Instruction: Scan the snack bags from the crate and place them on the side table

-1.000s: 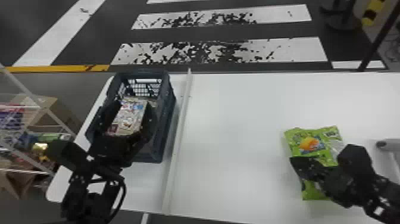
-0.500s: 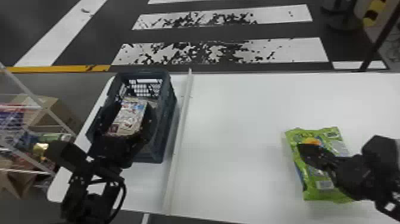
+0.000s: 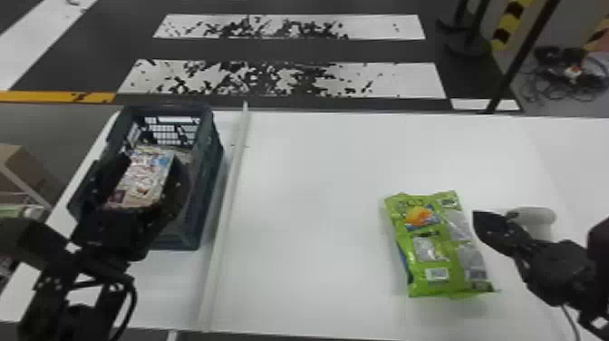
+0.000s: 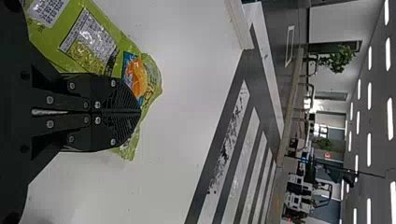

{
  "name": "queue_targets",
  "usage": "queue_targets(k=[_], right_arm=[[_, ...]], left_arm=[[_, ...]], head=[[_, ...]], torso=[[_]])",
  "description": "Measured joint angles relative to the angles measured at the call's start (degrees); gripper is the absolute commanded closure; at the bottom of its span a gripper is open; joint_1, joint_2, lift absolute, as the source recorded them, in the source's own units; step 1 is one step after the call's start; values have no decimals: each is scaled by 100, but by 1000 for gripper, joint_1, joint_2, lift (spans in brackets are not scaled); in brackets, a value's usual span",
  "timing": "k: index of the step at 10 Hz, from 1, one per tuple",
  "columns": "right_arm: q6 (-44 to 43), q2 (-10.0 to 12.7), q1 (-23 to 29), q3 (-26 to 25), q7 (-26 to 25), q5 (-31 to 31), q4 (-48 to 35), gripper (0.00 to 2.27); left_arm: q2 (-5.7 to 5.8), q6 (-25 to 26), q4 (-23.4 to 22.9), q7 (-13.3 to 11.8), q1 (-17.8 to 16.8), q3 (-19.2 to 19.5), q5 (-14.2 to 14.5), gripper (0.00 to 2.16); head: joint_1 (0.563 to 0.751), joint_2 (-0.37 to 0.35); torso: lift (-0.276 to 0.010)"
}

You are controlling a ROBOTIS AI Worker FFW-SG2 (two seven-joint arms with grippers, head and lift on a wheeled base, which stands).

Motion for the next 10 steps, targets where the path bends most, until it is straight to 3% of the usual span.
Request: queue_targets(k=[1, 2, 3, 4, 6, 8, 10], right_arm=[[-245, 100, 134, -327, 2, -196, -16, 1821], [-396, 197, 257, -647, 3, -460, -66, 1193], [-453, 284, 355, -915, 3, -710, -113, 208], [-465, 379, 436, -1155, -6, -1068, -136, 9], [-436, 494, 568, -1469, -105, -1843, -133, 39], [-83, 523, 580, -1537, -225, -1613, -138, 46], [308, 418, 554, -1365, -289, -1052, -138, 60]], left_arm=[[-12, 0, 2, -12, -4, -2, 0, 90], [-18, 0, -7, -13, 0, -2, -2, 90], [-25, -2, -26, -13, 11, -3, -6, 90], [-31, -2, -55, 13, 21, -20, -18, 90], [-42, 337, -237, 236, 37, -192, -195, 90], [-42, 1175, -525, 661, 7, -528, -591, 90], [-25, 1687, -579, 818, -67, -737, -715, 90]], head=[[695, -37], [695, -72], [695, -89], [695, -117], [695, -176], [695, -218], [695, -240]], torso=[[-95], [-95], [-95], [-95], [-95], [-95], [-95]])
